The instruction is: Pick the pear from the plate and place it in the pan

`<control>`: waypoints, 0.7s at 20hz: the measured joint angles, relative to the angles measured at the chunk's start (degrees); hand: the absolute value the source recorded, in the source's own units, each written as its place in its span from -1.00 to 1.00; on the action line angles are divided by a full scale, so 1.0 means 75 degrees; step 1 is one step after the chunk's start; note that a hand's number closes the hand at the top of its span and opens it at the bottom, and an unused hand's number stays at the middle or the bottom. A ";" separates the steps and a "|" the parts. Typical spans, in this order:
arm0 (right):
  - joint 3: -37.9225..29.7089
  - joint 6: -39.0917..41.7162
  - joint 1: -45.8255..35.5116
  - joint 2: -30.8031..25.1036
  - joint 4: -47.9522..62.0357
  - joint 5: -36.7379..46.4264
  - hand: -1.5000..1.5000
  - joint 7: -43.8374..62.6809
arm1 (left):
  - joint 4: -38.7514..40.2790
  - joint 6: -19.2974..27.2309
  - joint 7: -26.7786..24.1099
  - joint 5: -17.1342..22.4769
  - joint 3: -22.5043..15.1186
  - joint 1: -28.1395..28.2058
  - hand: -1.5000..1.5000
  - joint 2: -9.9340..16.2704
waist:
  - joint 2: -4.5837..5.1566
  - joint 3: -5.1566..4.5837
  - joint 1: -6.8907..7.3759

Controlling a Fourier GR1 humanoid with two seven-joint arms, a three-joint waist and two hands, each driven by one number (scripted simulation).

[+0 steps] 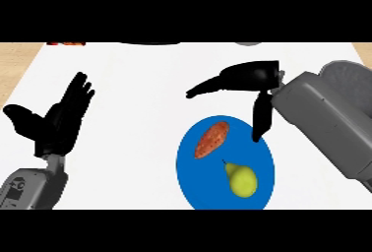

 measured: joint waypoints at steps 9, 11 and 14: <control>0.1993 0.0333 -0.0397 -0.0132 -0.0437 0.1188 -1.00 -0.0063 | -0.0159 0.0074 0.0060 -0.0095 0.0040 0.0121 0.00 -0.0064 | -0.0033 -0.0001 -0.0077; 0.2236 0.0337 -0.0431 -0.0211 -0.0632 0.1277 -1.00 -0.0113 | -0.0178 0.0094 0.0036 -0.0125 0.0051 0.0174 0.00 -0.0108 | -0.0045 -0.0001 -0.0122; 0.2563 0.0168 -0.0541 -0.0467 -0.0888 0.1520 -1.00 -0.0405 | -0.0191 0.0031 -0.0100 -0.0148 0.0081 0.0355 0.00 -0.0140 | -0.0049 -0.0001 -0.0144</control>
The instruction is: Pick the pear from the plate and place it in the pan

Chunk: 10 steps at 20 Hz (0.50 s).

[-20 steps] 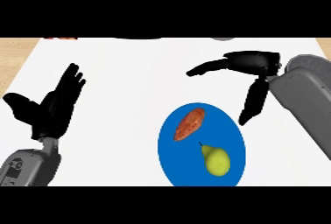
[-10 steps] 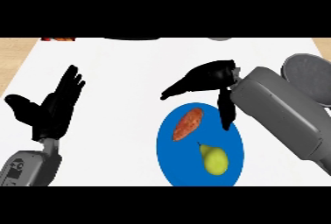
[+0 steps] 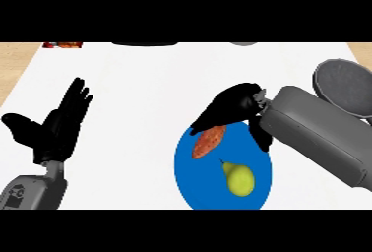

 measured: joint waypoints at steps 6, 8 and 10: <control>0.0401 -0.0386 -0.0067 -0.0362 -0.0730 0.0733 -1.00 -0.0146 | -0.0058 -0.0017 0.0207 -0.0004 0.0182 -0.0065 0.00 0.0011 | -0.0024 0.0000 -0.0087; 0.0379 -0.0455 -0.0024 -0.0355 -0.0811 0.0905 -1.00 -0.0144 | -0.0137 -0.0111 0.0152 -0.0027 0.0196 0.0110 0.00 0.0015 | -0.0028 -0.0001 -0.0088; 0.0327 -0.0406 0.0187 -0.0269 -0.1120 0.0940 -1.00 0.0096 | -0.0186 -0.0113 0.0191 -0.0064 0.0211 0.0115 0.00 -0.0018 | -0.0037 -0.0001 -0.0119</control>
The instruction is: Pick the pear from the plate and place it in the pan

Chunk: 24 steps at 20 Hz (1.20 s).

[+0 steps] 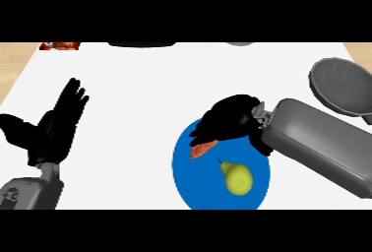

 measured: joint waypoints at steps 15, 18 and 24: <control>-0.0321 0.0612 0.0916 0.0612 -0.0631 0.0808 -1.00 0.0898 | -0.0079 -0.0258 0.0137 -0.0171 0.0245 0.0044 0.00 -0.0180 | 0.0004 0.0000 -0.0011; -0.0307 0.0615 0.1140 0.0863 -0.0476 0.1023 -1.00 0.0949 | -0.0167 -0.0251 0.0191 -0.0261 0.0275 0.0054 0.00 -0.0208 | 0.0005 0.0000 0.0003; -0.0108 0.0454 0.1306 0.1216 0.0107 0.1623 -1.00 0.0697 | 0.0011 -0.0397 0.0135 -0.0320 0.0423 -0.0046 0.00 -0.0263 | 0.0018 0.0001 0.0021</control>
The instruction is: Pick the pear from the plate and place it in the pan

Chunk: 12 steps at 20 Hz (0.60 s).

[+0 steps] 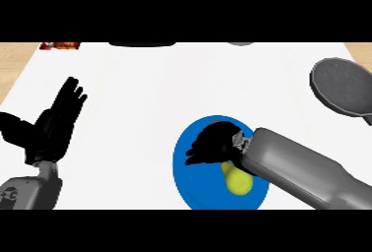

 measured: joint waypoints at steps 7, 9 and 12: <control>0.0038 -0.0455 0.0458 0.0376 0.0471 0.0709 -1.00 -0.0319 | -0.0164 -0.0103 0.0102 -0.0054 0.0100 0.0064 0.00 -0.0080 | -0.0042 0.0000 0.0000; -0.0057 -0.0540 0.0552 0.0421 0.0523 0.0815 -1.00 -0.0442 | -0.0105 -0.0141 0.0016 -0.0085 0.0143 0.0082 0.00 -0.0122 | -0.0049 -0.0001 -0.0008; -0.0124 -0.0505 0.0740 0.0487 0.0480 0.0941 -1.00 -0.0395 | -0.0185 -0.0090 0.0122 -0.0175 0.0120 0.0113 0.00 -0.0184 | -0.0071 -0.0004 -0.0020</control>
